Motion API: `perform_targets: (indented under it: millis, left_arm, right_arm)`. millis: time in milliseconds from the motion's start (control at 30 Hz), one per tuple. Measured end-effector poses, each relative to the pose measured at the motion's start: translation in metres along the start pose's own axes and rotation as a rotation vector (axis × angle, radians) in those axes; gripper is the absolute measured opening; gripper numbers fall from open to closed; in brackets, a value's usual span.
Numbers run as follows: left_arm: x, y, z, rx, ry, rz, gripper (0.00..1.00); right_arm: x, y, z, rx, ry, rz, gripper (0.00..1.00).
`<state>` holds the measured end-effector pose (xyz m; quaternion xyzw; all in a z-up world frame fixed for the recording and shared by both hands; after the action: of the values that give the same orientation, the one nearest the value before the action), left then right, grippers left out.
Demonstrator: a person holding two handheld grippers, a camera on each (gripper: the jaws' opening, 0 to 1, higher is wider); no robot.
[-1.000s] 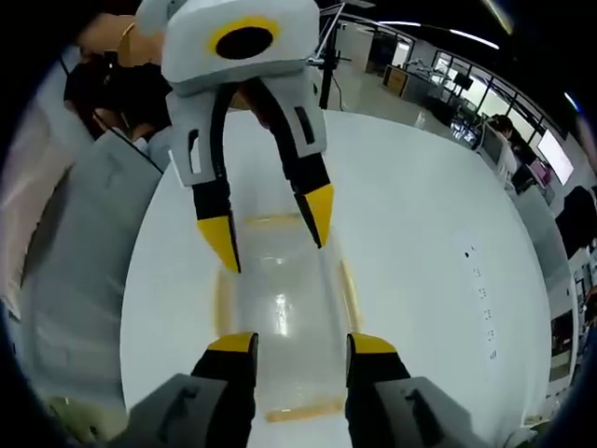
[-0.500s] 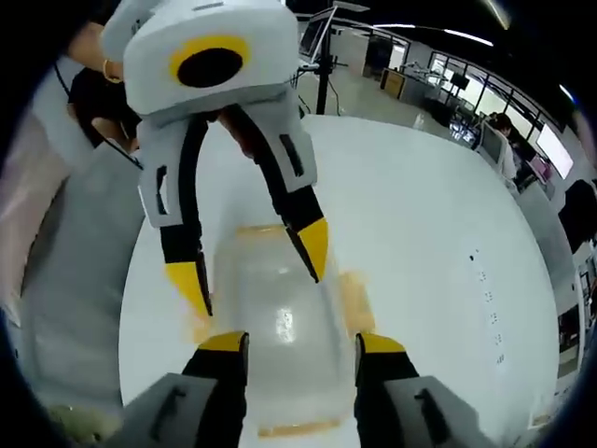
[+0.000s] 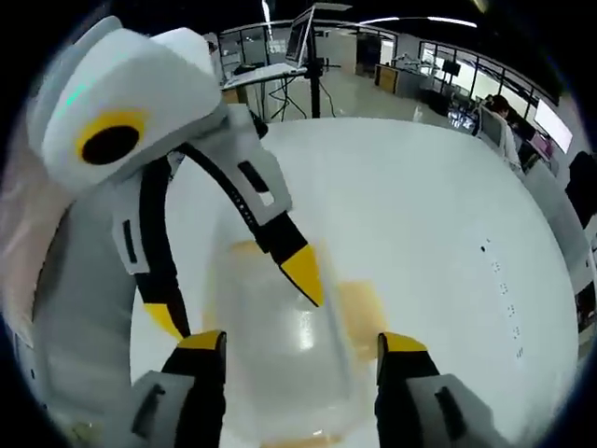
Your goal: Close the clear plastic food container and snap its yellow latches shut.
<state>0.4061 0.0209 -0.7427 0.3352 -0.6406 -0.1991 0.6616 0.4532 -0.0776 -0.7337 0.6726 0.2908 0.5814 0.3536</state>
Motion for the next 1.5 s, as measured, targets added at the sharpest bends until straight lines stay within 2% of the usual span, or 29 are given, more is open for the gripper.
perform_targets:
  millis: [133, 400, 433, 467, 667, 900, 1067, 1167, 1300, 1500]
  left_arm:
    - [0.001, -0.001, 0.001, 0.0, -0.015, -0.001, 0.61]
    - [0.0, -0.002, 0.001, 0.008, -0.019, 0.001, 0.6]
    - [0.0, -0.002, 0.002, 0.014, -0.029, -0.002, 0.59]
    - [-0.001, -0.002, 0.002, 0.025, -0.073, -0.027, 0.59]
    - [-0.002, -0.004, 0.003, 0.049, -0.086, -0.028, 0.57]
    - [-0.004, -0.007, 0.008, 0.084, -0.144, -0.038, 0.57]
    - [-0.006, -0.007, 0.008, 0.1, -0.142, -0.02, 0.56]
    - [-0.005, -0.007, 0.009, 0.087, -0.155, -0.009, 0.54]
    - [-0.005, -0.007, 0.008, 0.086, -0.151, -0.012, 0.54]
    - [-0.003, -0.01, 0.01, 0.104, -0.145, -0.037, 0.53]
  right_arm:
    - [0.0, -0.003, 0.002, 0.013, 0.002, -0.007, 0.65]
    - [0.001, -0.011, 0.004, 0.038, -0.054, 0.022, 0.62]
    - [0.001, -0.011, 0.005, 0.042, -0.059, 0.022, 0.62]
    - [0.0, -0.012, 0.005, 0.047, -0.064, 0.022, 0.62]
    - [-0.002, -0.016, 0.008, 0.09, -0.092, 0.014, 0.63]
    - [0.001, -0.018, 0.015, 0.138, -0.107, -0.028, 0.59]
    - [0.001, -0.018, 0.017, 0.167, -0.115, -0.039, 0.56]
    - [0.002, -0.019, 0.02, 0.187, -0.119, -0.058, 0.54]
    - [0.002, -0.019, 0.024, 0.212, -0.13, -0.068, 0.5]
    - [0.004, -0.022, 0.026, 0.239, -0.13, -0.099, 0.49]
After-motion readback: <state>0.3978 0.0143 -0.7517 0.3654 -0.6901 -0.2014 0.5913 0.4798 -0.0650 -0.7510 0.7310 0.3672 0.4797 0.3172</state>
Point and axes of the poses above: the point that each gripper's makers call its tool centre point, and the gripper's own axes: y roughly backward along the fingers, z roughly to its right, x roughly out of its top, the point moved 9 cm from there along y, roughly backward along the fingers, and after that the axes turned 3 degrees about z, right-handed, at the moved point
